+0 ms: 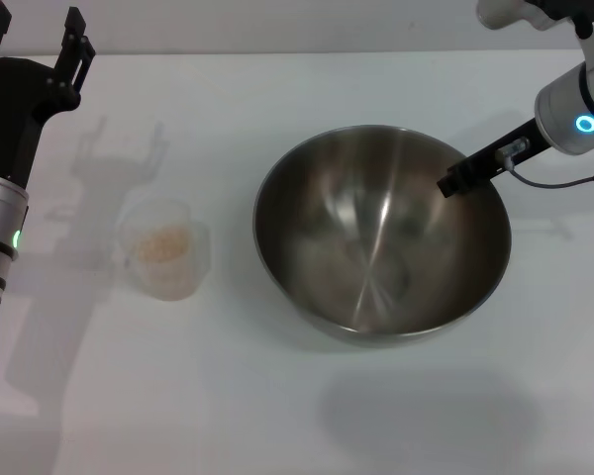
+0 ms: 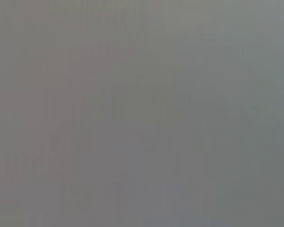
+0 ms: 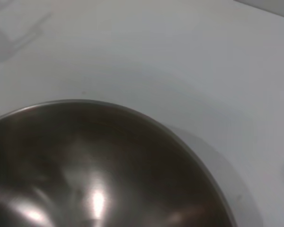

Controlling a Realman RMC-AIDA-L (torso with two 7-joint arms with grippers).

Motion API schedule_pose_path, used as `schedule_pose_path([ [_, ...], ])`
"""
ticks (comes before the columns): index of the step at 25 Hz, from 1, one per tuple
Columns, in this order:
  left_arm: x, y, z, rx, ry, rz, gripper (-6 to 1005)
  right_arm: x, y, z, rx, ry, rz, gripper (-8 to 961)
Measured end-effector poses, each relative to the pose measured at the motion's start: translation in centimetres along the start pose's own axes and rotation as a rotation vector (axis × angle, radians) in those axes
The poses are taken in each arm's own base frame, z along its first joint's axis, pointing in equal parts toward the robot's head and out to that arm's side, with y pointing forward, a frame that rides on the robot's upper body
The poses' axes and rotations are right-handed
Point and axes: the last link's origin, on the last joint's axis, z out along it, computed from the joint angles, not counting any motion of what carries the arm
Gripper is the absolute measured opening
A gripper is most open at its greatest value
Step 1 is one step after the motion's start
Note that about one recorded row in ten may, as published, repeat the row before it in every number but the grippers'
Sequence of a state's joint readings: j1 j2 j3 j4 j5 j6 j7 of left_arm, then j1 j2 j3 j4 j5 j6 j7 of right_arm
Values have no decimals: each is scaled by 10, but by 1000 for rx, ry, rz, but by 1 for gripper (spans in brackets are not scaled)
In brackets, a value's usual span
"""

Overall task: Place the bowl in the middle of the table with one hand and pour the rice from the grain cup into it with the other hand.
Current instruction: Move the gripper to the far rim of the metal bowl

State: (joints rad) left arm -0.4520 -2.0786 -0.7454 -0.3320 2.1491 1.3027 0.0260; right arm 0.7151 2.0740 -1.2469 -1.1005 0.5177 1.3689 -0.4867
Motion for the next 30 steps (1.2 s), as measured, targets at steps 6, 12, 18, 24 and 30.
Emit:
schedule_pose_path([
  [6, 0, 1, 0, -4, 0, -1, 765, 0, -1, -1, 3, -3, -4, 112],
  [12, 0, 2, 0, -8, 0, -1, 765, 0, -3, -4, 7, -13, 1, 61],
  [18, -1, 2, -1, -12, -3, 0, 765, -2, -8, -17, 25, -70, 9, 30],
  [24, -1, 3, -1, -14, -3, 0, 766, -2, -9, -23, 30, -115, 19, 12],
  [30, -1, 3, 0, -17, -6, 0, 766, -6, -2, -34, -31, -224, 22, 6],
])
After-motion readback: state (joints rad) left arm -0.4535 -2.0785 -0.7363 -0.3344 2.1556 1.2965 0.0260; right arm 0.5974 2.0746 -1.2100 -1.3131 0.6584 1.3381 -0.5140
